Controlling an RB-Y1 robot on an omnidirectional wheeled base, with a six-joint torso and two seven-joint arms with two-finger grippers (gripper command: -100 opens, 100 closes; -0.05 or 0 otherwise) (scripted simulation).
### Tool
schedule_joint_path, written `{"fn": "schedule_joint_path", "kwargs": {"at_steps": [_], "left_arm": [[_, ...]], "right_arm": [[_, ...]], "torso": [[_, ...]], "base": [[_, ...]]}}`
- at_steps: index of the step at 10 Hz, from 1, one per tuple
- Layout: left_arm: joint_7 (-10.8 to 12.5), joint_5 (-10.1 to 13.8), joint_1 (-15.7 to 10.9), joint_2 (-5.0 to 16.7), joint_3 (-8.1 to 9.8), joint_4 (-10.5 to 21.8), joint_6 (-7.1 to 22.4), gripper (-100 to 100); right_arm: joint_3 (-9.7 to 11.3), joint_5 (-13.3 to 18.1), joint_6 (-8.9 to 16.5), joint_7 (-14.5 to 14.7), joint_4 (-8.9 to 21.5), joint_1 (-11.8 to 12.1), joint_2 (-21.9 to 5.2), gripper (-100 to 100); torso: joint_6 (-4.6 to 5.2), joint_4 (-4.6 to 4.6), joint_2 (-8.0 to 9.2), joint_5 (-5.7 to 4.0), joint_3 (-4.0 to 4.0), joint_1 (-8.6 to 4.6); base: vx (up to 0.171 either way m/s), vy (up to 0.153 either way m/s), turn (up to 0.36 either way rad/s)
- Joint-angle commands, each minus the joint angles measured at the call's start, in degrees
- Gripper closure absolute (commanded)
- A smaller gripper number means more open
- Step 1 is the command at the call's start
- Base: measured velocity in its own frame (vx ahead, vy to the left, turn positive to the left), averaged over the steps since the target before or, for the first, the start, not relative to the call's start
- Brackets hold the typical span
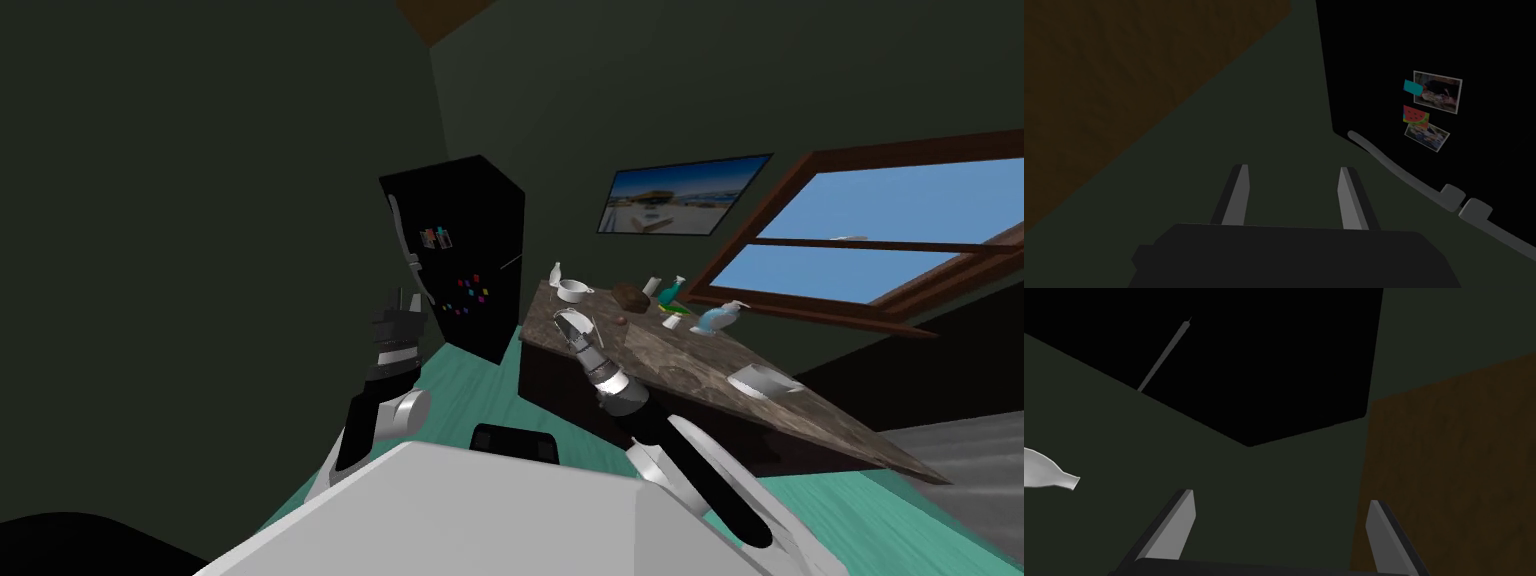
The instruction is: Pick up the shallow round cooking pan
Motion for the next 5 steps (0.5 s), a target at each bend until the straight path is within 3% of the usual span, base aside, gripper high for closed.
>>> {"fn": "schedule_joint_path", "kwargs": {"at_steps": [1, 3, 4, 5], "left_arm": [[0.0, 0.0, 0.0, 0.0, 0.0, 0.0, 0.0, 0], [0.0, 0.0, 0.0, 0.0, 0.0, 0.0, 0.0, 0], [0.0, 0.0, 0.0, 0.0, 0.0, 0.0, 0.0, 0], [0.0, 0.0, 0.0, 0.0, 0.0, 0.0, 0.0, 0]], "right_arm": [[2.9, 0.8, 2.9, 1.7, 0.0, -2.2, -2.9, -100], [3.1, 0.8, 4.5, 1.7, 0.0, -2.2, -5.1, -100], [5.6, 1.4, 7.0, 3.2, -0.4, -3.7, -7.0, -100], [5.6, 1.4, 7.9, 3.2, -0.4, -3.7, -8.6, -100]], "torso": [[0.0, 0.0, 0.0, 0.0, 0.0, 0.0], [0.01, 0.0, 0.0, 0.0, 0.0, 0.0], [0.02, -0.01, -0.04, 0.0, -0.02, -0.01], [-0.03, -0.01, -0.04, 0.0, -0.02, 0.01]], "base": [[-0.033, -0.001, 0.183], [-0.023, -0.002, 0.042], [-0.024, 0.002, 0.189], [-0.023, -0.006, 0.112]]}}
